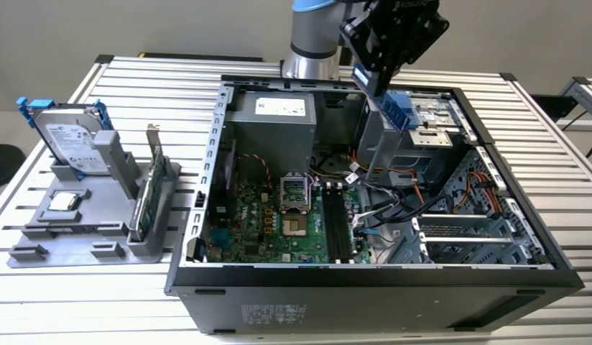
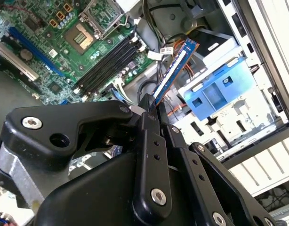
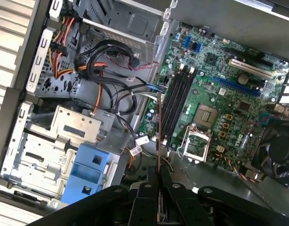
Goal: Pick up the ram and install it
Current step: 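Insert the ram into the slot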
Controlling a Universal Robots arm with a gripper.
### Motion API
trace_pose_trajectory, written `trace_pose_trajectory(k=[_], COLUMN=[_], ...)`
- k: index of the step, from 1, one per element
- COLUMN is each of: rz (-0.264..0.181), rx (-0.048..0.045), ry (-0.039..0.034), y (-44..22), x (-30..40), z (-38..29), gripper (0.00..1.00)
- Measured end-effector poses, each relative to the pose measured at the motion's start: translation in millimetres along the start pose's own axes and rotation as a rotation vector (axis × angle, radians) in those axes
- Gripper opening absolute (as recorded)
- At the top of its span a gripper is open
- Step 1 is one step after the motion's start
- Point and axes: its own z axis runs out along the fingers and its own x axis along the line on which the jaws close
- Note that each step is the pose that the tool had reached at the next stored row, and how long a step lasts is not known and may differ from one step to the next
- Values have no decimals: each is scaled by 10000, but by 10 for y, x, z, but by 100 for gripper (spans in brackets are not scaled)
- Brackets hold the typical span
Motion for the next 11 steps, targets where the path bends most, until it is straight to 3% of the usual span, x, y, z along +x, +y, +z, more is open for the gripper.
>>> trace_pose_trajectory(k=[11], rz=[1200], rx=[-12], ry=[9], y=[0], x=[0], z=[0], gripper=[0])
